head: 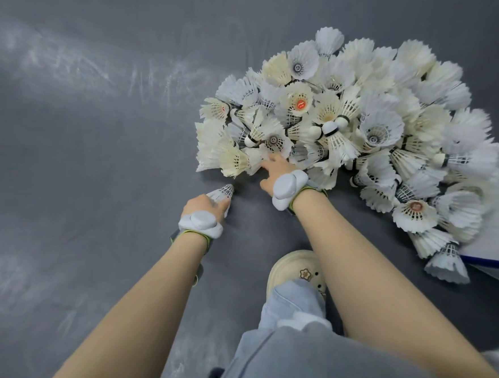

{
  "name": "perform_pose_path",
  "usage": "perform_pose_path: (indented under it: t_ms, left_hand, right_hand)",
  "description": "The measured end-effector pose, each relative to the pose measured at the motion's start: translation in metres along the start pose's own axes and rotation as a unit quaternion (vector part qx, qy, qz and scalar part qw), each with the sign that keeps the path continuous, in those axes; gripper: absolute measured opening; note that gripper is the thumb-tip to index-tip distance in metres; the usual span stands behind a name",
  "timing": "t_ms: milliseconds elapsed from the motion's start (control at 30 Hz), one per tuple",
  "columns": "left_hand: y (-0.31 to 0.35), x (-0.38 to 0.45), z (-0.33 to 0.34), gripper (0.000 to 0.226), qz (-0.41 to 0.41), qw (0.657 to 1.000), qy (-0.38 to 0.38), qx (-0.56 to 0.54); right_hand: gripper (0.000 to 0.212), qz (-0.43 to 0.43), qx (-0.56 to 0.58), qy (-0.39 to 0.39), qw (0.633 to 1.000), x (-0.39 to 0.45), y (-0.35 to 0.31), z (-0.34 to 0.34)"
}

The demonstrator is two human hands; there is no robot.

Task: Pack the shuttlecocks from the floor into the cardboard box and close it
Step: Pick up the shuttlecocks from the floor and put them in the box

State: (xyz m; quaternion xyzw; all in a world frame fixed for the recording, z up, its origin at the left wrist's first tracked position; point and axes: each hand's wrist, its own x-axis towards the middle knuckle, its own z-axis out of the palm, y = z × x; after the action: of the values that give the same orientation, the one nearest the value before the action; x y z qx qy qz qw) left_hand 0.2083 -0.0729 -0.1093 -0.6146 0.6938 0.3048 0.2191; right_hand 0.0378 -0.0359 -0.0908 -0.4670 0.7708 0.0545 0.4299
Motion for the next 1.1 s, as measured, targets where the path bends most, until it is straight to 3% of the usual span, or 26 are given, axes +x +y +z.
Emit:
perform_pose_path:
  t_ms: [167,400,567,767,900,1000,1100]
  left_hand:
    - [0.007,0.012,0.002,0.027,-0.021,0.998,0.054,0.005]
    - [0.009,0.009,-0.007,0.012,0.052,0.993,0.098,-0.041]
    - [0.011,-0.005,-0.014,0.027,0.113,0.989,0.080,-0.049]
    - [0.022,-0.020,-0.010,0.029,0.143,0.989,0.040,-0.012]
    - [0.032,-0.027,-0.003,0.023,0.158,0.987,0.010,0.019]
    - [0.035,-0.029,0.003,0.023,0.156,0.987,-0.004,0.030]
    - [0.037,-0.029,0.009,0.008,0.163,0.986,-0.012,0.042]
  right_hand:
    - [0.047,0.017,0.080,0.100,0.992,0.016,0.008,0.011]
    - [0.039,0.056,0.141,0.266,0.952,0.008,0.021,-0.007]
    - [0.025,0.110,0.179,0.380,0.901,-0.015,0.034,-0.030]
    - [0.029,0.093,0.206,0.321,0.920,-0.031,0.058,-0.024]
    - [0.028,0.047,0.189,0.155,0.969,-0.037,0.068,-0.009]
    - [0.044,0.038,0.189,0.061,0.979,-0.039,0.064,0.004]
    - [0.067,0.017,0.201,0.033,0.979,-0.038,0.058,0.016]
